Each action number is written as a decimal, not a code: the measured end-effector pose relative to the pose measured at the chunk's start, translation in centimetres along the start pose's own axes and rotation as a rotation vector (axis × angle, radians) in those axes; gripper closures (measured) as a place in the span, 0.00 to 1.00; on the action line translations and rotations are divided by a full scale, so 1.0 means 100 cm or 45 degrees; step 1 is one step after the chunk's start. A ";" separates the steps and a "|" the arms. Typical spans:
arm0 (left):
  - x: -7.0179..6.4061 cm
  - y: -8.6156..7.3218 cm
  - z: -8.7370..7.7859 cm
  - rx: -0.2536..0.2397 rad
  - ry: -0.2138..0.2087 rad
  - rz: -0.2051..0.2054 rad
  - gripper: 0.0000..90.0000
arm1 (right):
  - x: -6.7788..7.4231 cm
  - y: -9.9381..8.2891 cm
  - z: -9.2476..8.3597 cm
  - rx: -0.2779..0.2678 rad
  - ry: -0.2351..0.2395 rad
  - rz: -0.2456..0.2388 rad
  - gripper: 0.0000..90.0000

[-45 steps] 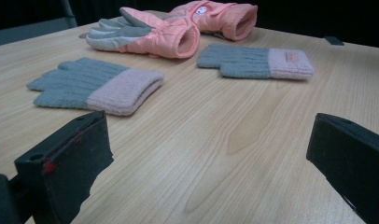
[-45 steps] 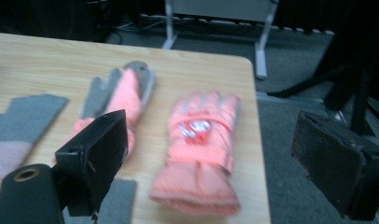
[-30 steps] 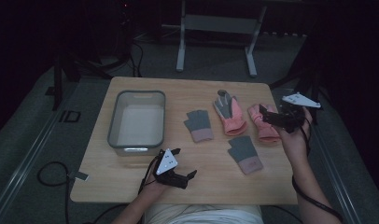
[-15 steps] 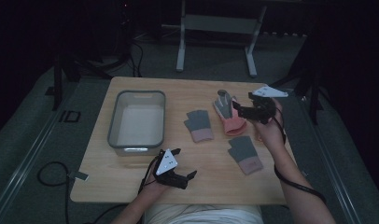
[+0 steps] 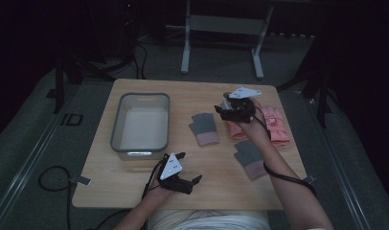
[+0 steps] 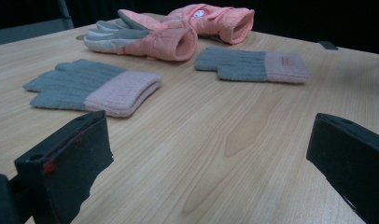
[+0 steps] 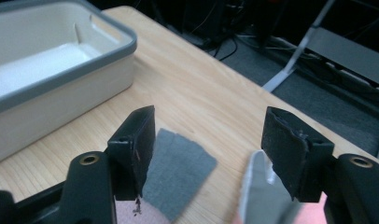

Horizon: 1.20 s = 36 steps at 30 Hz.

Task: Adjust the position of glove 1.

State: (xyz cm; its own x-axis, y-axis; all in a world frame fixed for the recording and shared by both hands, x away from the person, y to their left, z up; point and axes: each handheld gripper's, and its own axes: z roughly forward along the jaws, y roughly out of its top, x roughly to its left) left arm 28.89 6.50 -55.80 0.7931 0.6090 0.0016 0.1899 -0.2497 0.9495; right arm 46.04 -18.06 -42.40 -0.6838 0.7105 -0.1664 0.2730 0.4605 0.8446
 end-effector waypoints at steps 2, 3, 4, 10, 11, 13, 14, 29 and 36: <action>0.000 0.000 0.000 0.001 0.000 0.002 0.00 | 0.004 -0.003 0.011 0.022 0.022 -0.005 0.41; 0.000 0.000 0.000 0.001 -0.001 0.004 0.00 | 0.007 -0.007 0.023 0.051 0.053 -0.015 0.42; 0.000 0.000 0.000 0.003 -0.001 0.007 0.00 | 0.007 -0.007 0.023 0.051 0.053 -0.015 0.42; 0.000 0.000 0.000 0.001 -0.004 0.006 0.00 | 0.013 -0.026 0.057 0.161 0.118 -0.025 0.47; 0.000 0.000 0.000 0.000 -0.004 0.005 0.00 | 0.013 -0.030 0.063 0.183 0.126 -0.022 0.47; 0.000 0.000 0.000 0.000 -0.004 0.006 0.00 | 0.013 -0.036 0.073 0.218 0.149 -0.009 0.48; 0.000 0.000 0.000 0.000 -0.004 0.006 0.00 | 0.014 -0.039 0.077 0.235 0.158 -0.002 0.49; 0.000 0.000 -0.001 -0.007 -0.013 0.001 0.00 | 0.019 -0.055 0.116 0.407 0.212 0.003 0.61; 0.001 0.000 -0.001 -0.013 -0.012 -0.005 0.00 | 0.015 -0.061 0.123 0.441 0.249 0.031 0.63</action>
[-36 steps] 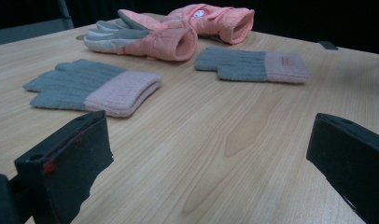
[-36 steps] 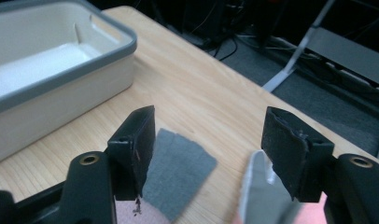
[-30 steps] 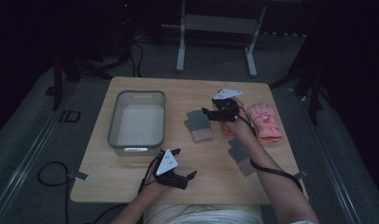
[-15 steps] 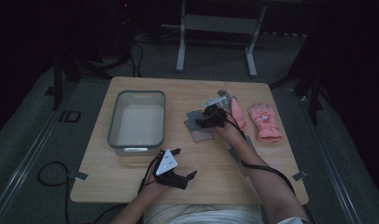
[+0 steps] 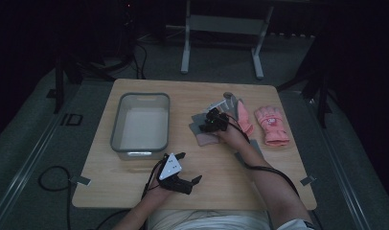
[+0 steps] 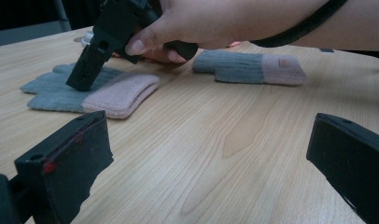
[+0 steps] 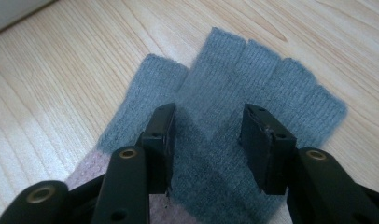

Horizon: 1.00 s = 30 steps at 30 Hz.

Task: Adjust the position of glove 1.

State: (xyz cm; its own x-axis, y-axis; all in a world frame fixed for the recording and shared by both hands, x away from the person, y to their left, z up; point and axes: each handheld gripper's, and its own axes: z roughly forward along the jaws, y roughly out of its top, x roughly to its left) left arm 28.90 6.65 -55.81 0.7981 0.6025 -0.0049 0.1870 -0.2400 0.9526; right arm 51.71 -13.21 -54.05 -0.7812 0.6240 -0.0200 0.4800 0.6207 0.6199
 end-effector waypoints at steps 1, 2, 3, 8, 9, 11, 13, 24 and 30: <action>0.000 0.000 0.000 0.000 0.001 -0.001 0.00 | 0.000 0.000 0.000 -0.003 0.003 0.003 0.64; 0.000 0.000 0.000 0.000 0.001 -0.001 0.00 | -0.001 -0.001 0.000 -0.008 -0.004 0.016 0.69; 0.000 0.000 0.000 0.001 0.002 -0.001 0.00 | -0.001 -0.001 0.000 -0.008 -0.004 0.016 0.69; 0.000 0.000 0.000 -0.004 0.001 -0.009 0.00 | 0.006 -0.001 0.001 -0.026 -0.059 0.044 0.88; 0.000 0.000 0.000 -0.004 0.000 -0.010 0.00 | 0.007 -0.001 0.001 -0.027 -0.072 0.057 0.91; 0.000 0.000 0.000 -0.004 0.000 -0.010 0.00 | 0.010 0.000 0.001 -0.029 -0.091 0.082 0.94; 0.000 0.000 0.000 -0.003 0.001 -0.007 0.00 | 0.012 0.002 -0.001 -0.026 -0.103 0.117 0.95; 0.000 0.000 0.000 -0.004 0.008 -0.006 0.00 | 0.039 0.027 -0.076 -0.150 -0.132 0.216 0.95; 0.000 0.000 0.000 -0.005 0.010 -0.006 0.00 | 0.058 0.025 -0.116 -0.201 -0.188 0.214 0.95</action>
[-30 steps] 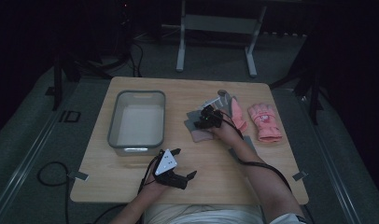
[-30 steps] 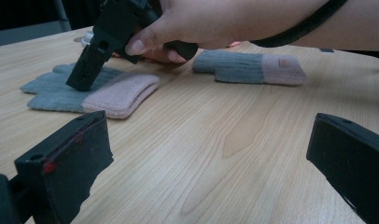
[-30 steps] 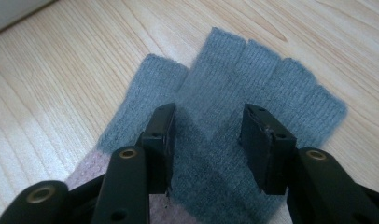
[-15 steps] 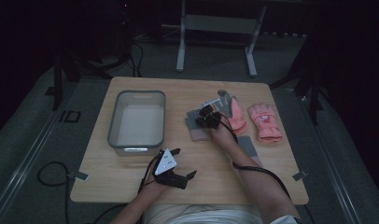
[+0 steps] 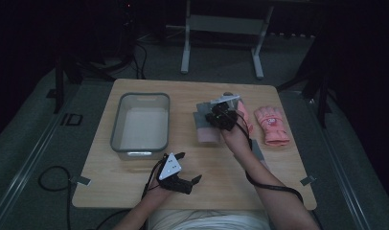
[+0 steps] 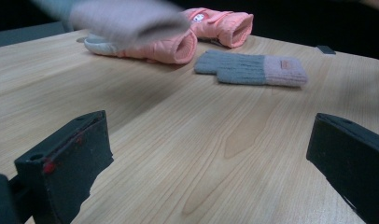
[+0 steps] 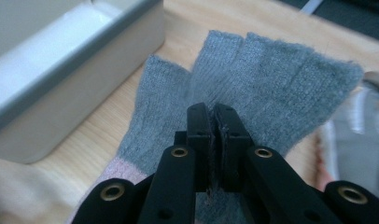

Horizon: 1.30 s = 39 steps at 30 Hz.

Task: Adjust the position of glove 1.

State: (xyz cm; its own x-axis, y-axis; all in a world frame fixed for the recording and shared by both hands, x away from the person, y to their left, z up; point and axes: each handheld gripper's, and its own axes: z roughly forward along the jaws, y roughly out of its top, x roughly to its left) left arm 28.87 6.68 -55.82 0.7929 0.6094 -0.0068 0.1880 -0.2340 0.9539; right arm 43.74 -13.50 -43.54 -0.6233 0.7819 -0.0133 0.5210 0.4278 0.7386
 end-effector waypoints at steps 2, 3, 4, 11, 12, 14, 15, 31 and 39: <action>0.000 0.000 0.000 0.000 0.000 0.001 0.00 | 0.006 -0.001 -0.017 -0.026 -0.003 0.017 0.95; 0.000 0.000 0.000 0.000 -0.001 -0.001 0.00 | 0.010 -0.003 -0.025 -0.042 -0.014 0.020 0.95; 0.000 0.000 0.000 0.000 -0.002 0.000 0.00 | 0.014 -0.004 -0.032 -0.047 -0.032 0.011 0.95; -0.001 0.000 0.000 -0.002 -0.002 0.009 0.00 | 0.028 -0.028 -0.066 -0.097 -0.092 0.055 0.95; -0.001 0.000 0.000 0.000 -0.003 0.008 0.00 | 0.028 -0.033 -0.068 -0.094 -0.090 0.074 0.95; 0.000 0.000 0.000 0.002 -0.005 0.006 0.00 | 0.029 -0.043 -0.070 -0.085 -0.104 0.095 0.95; 0.000 0.000 0.000 0.002 -0.005 0.004 0.00 | 0.030 -0.048 -0.070 -0.074 -0.113 0.092 0.95; -0.001 0.000 0.000 0.000 -0.008 0.014 0.00 | 0.040 -0.121 -0.023 0.129 -0.068 0.176 0.95; -0.001 0.000 0.000 -0.002 -0.013 0.014 0.00 | 0.038 -0.126 -0.006 0.140 -0.050 0.161 0.95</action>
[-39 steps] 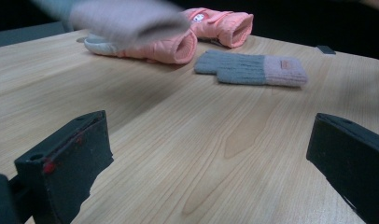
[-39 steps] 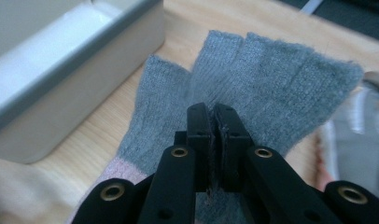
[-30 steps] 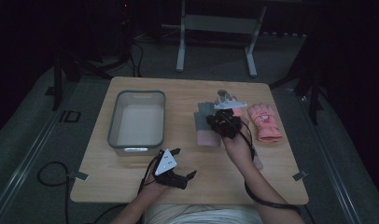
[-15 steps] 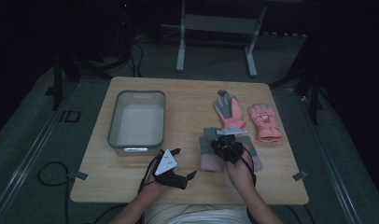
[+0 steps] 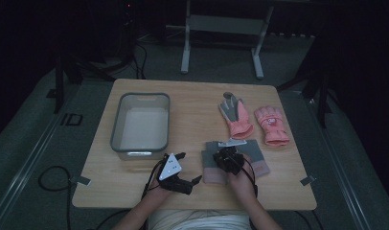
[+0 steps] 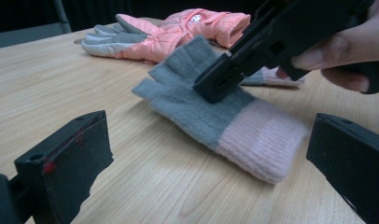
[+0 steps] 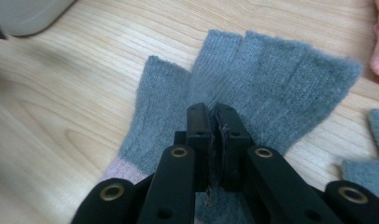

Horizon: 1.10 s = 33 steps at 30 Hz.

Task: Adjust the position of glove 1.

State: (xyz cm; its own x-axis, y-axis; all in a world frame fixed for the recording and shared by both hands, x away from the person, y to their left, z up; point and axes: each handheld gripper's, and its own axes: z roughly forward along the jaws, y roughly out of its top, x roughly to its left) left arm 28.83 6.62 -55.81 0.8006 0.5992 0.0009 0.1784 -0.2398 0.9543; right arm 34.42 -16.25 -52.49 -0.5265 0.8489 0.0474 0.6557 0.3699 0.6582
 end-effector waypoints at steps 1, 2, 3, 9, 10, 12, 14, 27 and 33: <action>0.000 0.000 0.000 -0.001 0.000 -0.002 0.00 | -0.001 0.000 0.003 0.006 0.003 0.000 0.95; 0.000 0.000 0.000 0.000 0.000 -0.004 0.00 | -0.002 -0.001 0.005 0.006 -0.001 -0.005 0.95; 0.000 0.000 0.000 0.000 0.000 -0.005 0.00 | -0.003 -0.002 0.008 0.010 -0.001 -0.002 0.95; 0.000 0.000 0.000 -0.002 -0.001 -0.007 0.00 | -0.006 -0.004 0.017 0.004 0.011 -0.031 0.93; 0.000 0.000 0.000 -0.002 -0.002 -0.007 0.00 | -0.007 -0.004 0.018 0.006 0.014 -0.032 0.92; 0.000 0.000 0.000 -0.001 -0.002 -0.005 0.00 | -0.008 -0.005 0.019 0.005 0.027 -0.024 0.90; 0.000 0.000 0.000 0.000 -0.002 -0.005 0.00 | -0.009 -0.005 0.018 0.001 0.032 -0.022 0.84; -0.001 0.000 0.000 0.000 0.001 0.000 0.00 | -0.051 0.012 -0.027 -0.140 0.107 -0.183 0.74; -0.001 0.000 0.000 -0.002 0.002 -0.002 0.00 | -0.091 0.013 -0.051 -0.177 0.097 -0.262 0.75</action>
State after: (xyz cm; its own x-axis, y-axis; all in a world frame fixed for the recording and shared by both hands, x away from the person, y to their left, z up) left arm 28.80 6.57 -55.82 0.7994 0.6008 -0.0002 0.1788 -0.2376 0.9548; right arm 37.29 -25.42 -48.20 -0.6837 0.7283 -0.0456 0.4525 0.4721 0.7565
